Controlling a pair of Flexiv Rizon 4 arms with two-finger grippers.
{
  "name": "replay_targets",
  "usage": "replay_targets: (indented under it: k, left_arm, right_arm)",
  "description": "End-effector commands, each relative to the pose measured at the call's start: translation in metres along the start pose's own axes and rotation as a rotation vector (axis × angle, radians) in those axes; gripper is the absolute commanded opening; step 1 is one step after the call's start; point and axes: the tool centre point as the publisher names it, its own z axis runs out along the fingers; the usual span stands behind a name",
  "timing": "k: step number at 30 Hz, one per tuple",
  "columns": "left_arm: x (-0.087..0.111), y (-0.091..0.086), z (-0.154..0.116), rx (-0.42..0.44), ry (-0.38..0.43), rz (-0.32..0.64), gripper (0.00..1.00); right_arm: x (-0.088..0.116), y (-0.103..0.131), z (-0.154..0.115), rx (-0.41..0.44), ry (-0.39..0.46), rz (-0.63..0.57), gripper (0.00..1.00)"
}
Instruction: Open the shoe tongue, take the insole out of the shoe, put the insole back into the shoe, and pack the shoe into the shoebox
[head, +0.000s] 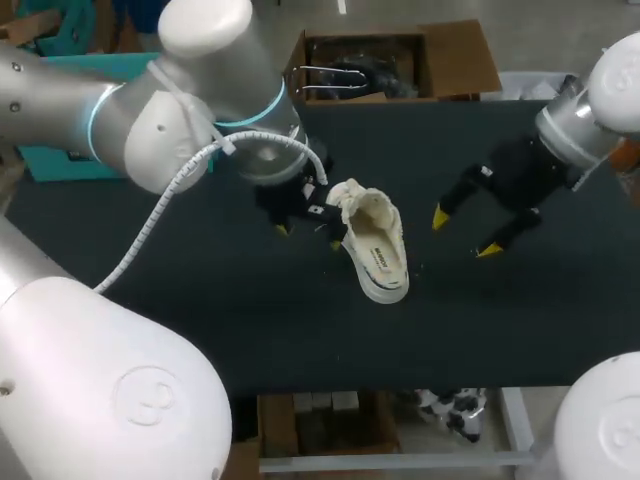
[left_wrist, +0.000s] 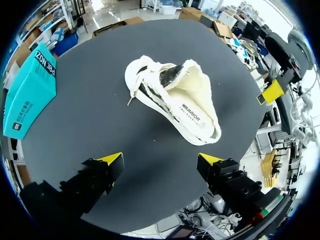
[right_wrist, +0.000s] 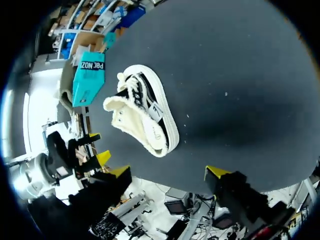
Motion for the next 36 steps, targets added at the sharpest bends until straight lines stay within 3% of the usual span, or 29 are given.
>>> replay_targets:
  k: [1, 5, 7, 8, 14, 17, 24, 31, 36]
  left_arm:
    - [0.005, -0.009, 0.005, -0.109, -0.147, -0.041, 1.0]
    - [0.005, -0.009, 0.005, -0.109, -0.147, -0.041, 1.0]
    - [0.015, -0.012, 0.013, -0.102, -0.212, -0.112, 1.0]
    - [0.019, -0.012, 0.017, -0.111, -0.262, -0.189, 1.0]
    - [0.024, -0.009, 0.032, -0.162, -0.312, -0.475, 1.0]
    - [0.024, -0.006, 0.04, -0.13, -0.37, -0.56, 1.0]
    - [0.015, -0.017, 0.044, -0.141, -0.273, -0.675, 1.0]
    - [0.013, -0.038, 0.059, -0.133, -0.197, -0.701, 0.99]
    - [0.019, -0.041, 0.067, -0.13, -0.157, -0.68, 0.81]
  right_arm:
    - [0.006, 0.003, -0.005, 0.043, -0.058, -0.103, 1.0]
    - [0.006, 0.003, -0.005, 0.043, -0.058, -0.103, 1.0]
    - [0.0, 0.009, -0.002, 0.037, -0.06, -0.27, 1.0]
    - [-0.006, 0.01, -0.003, 0.029, -0.06, -0.282, 1.0]
    - [-0.036, 0.008, -0.02, 0.003, -0.146, -0.505, 1.0]
    - [-0.046, 0.008, -0.029, -0.008, -0.191, -0.615, 1.0]
    - [-0.049, 0.013, -0.042, 0.065, -0.33, -0.865, 1.0]
    - [-0.05, 0.014, -0.043, 0.084, -0.368, -0.936, 1.0]
    - [-0.05, 0.014, -0.043, 0.084, -0.368, -0.936, 1.0]
